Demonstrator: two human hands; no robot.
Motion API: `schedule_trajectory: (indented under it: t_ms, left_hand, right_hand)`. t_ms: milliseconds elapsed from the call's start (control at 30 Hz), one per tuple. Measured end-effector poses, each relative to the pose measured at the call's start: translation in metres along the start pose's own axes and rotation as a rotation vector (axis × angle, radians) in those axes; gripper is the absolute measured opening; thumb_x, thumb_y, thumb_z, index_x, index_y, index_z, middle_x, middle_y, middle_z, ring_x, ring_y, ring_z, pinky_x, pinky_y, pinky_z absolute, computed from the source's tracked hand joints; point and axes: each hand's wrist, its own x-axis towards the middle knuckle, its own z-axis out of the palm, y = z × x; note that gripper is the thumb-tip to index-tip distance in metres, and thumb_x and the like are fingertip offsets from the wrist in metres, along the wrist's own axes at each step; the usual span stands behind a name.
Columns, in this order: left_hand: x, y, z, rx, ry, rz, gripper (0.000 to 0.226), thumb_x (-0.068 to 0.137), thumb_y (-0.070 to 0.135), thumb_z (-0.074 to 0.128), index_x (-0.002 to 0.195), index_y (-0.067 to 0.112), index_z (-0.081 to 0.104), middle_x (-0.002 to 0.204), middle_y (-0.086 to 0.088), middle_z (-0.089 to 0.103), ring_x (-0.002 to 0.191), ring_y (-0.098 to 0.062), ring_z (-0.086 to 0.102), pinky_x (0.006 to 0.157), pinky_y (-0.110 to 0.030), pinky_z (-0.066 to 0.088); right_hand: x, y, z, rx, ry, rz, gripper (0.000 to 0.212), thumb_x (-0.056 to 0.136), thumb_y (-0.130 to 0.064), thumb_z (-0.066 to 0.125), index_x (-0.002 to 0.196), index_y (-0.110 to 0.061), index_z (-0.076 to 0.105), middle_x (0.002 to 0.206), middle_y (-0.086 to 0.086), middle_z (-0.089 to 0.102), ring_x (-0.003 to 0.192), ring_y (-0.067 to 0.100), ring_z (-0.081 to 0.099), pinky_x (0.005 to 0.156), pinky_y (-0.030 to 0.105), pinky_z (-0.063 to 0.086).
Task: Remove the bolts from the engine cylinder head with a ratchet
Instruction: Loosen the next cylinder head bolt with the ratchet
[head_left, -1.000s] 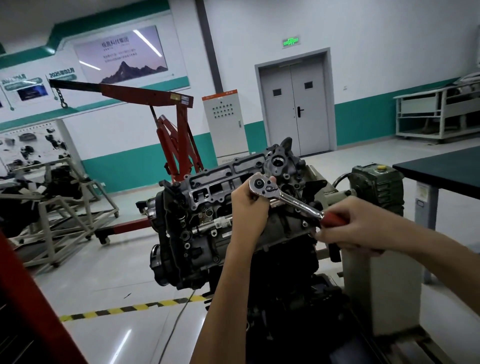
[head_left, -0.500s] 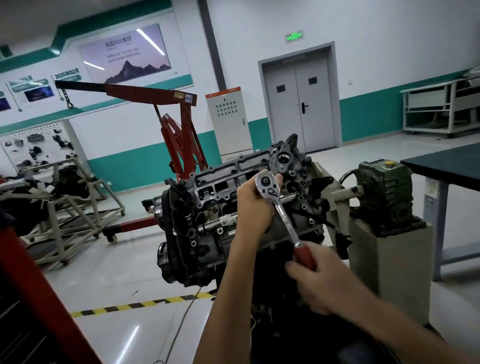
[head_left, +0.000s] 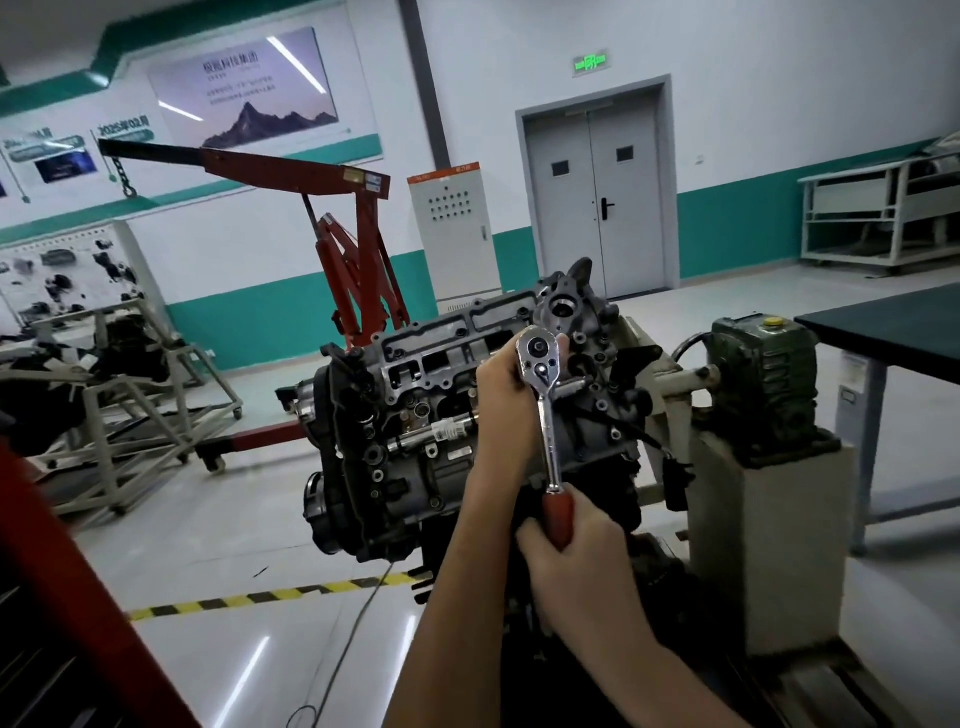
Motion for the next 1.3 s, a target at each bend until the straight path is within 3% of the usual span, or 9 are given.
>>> schedule_trajectory:
  t_ms: [267,367,567,667,833,1000,1100,1200,1300]
  left_hand:
    - [0.005,0.003,-0.001,0.04,-0.031,-0.025,0.04,0.088,0.001,0.061,0.057,0.023,0.051,0.049,0.017,0.044,0.053,0.0,0.034,0.055,-0.022,0.033]
    - [0.003,0.003,-0.003,0.038,-0.022,-0.022,0.04,0.089,-0.001,0.058,0.059,0.023,0.05,0.048,0.017,0.043,0.051,-0.001,0.031,0.053,-0.02,0.03]
    - [-0.002,0.003,-0.004,-0.014,0.015,-0.025,0.045,0.092,0.012,0.062,0.056,0.03,0.042,0.051,0.018,0.04,0.053,0.001,0.033,0.053,-0.012,0.032]
    - [-0.003,0.004,-0.003,-0.024,-0.008,-0.019,0.047,0.093,0.013,0.062,0.058,0.029,0.035,0.052,0.018,0.034,0.054,0.0,0.028,0.053,-0.012,0.029]
    - [0.001,0.003,-0.006,-0.018,-0.02,-0.023,0.048,0.092,0.01,0.063,0.055,0.027,0.037,0.05,0.017,0.036,0.052,0.001,0.03,0.053,-0.011,0.03]
    - [0.004,0.004,-0.005,0.022,-0.056,-0.036,0.055,0.09,0.001,0.058,0.049,0.037,0.049,0.046,0.018,0.04,0.048,0.0,0.028,0.049,-0.014,0.027]
    - [0.001,0.005,-0.003,0.015,-0.018,-0.027,0.053,0.09,0.001,0.058,0.052,0.037,0.05,0.05,0.019,0.044,0.051,0.0,0.032,0.051,-0.013,0.029]
    - [-0.001,0.004,0.001,0.003,0.017,-0.028,0.041,0.092,0.011,0.062,0.058,0.03,0.047,0.053,0.018,0.043,0.055,-0.001,0.036,0.055,-0.013,0.033]
    - [-0.001,0.003,0.001,0.014,0.004,-0.024,0.042,0.092,0.014,0.063,0.059,0.026,0.04,0.052,0.018,0.038,0.056,-0.002,0.032,0.056,-0.016,0.032]
  right_hand:
    - [0.062,-0.02,-0.116,-0.543,-0.416,-0.14,0.029,0.079,-0.003,0.063,0.061,-0.02,0.049,0.05,-0.002,0.052,0.039,0.006,0.045,0.044,0.02,0.041]
    - [0.086,-0.031,-0.134,-0.7,-0.448,-0.254,0.019,0.081,-0.005,0.063,0.066,-0.013,0.052,0.059,0.009,0.056,0.045,0.015,0.05,0.048,0.02,0.045]
    - [0.013,-0.001,-0.051,-0.227,-0.138,-0.103,0.022,0.077,-0.008,0.065,0.064,-0.012,0.048,0.045,-0.005,0.04,0.04,0.005,0.037,0.041,0.014,0.03]
    - [-0.003,-0.002,-0.003,0.039,-0.09,0.002,0.023,0.079,-0.004,0.059,0.065,-0.018,0.048,0.044,-0.006,0.04,0.035,0.006,0.038,0.039,0.02,0.036]
    - [0.02,-0.006,-0.06,-0.233,-0.3,-0.078,0.02,0.077,-0.001,0.059,0.066,-0.015,0.048,0.044,-0.006,0.044,0.035,0.004,0.039,0.038,0.017,0.032]
    - [0.081,-0.03,-0.13,-0.696,-0.423,-0.27,0.016,0.08,-0.004,0.063,0.071,-0.012,0.053,0.06,0.005,0.056,0.046,0.011,0.049,0.052,0.028,0.048]
    - [0.065,-0.017,-0.115,-0.596,-0.33,-0.229,0.021,0.079,-0.005,0.064,0.067,-0.015,0.049,0.055,0.007,0.051,0.044,0.012,0.045,0.051,0.035,0.047]
    - [0.019,-0.003,-0.063,-0.323,-0.117,-0.159,0.03,0.076,-0.006,0.065,0.061,-0.019,0.043,0.047,-0.004,0.04,0.041,0.003,0.04,0.042,0.01,0.031]
    - [0.001,-0.001,-0.009,-0.027,-0.065,-0.018,0.023,0.08,-0.006,0.059,0.068,-0.02,0.046,0.051,-0.003,0.042,0.036,0.004,0.041,0.039,0.014,0.035]
